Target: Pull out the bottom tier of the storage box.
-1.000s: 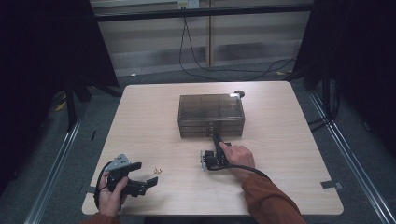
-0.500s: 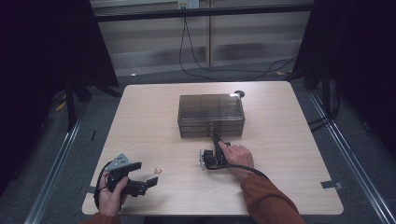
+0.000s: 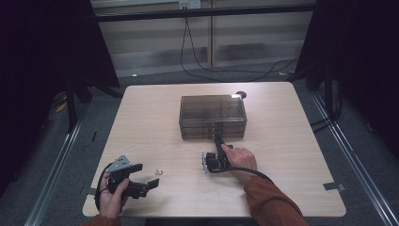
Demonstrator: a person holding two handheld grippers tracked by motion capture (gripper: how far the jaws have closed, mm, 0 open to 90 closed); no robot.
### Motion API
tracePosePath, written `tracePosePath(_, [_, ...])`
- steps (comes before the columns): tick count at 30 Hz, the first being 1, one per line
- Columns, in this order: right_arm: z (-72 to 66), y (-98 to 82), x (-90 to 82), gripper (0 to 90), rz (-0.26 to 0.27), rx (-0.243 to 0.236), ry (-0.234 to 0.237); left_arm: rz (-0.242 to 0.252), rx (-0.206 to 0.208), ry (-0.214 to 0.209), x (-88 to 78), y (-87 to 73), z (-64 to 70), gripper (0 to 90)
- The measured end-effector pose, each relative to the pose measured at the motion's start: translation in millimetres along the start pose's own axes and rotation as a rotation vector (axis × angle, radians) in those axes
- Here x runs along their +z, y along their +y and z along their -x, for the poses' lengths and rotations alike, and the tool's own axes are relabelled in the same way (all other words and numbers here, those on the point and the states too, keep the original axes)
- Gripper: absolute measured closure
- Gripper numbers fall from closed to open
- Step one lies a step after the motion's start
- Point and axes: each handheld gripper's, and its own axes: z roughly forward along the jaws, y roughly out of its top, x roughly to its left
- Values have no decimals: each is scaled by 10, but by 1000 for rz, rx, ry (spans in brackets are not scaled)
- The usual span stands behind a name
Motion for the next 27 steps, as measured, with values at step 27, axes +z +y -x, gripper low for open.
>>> tracePosePath(27, [-39,2,-135,806,14,8,7,-2,1,-5,4,0,0,24])
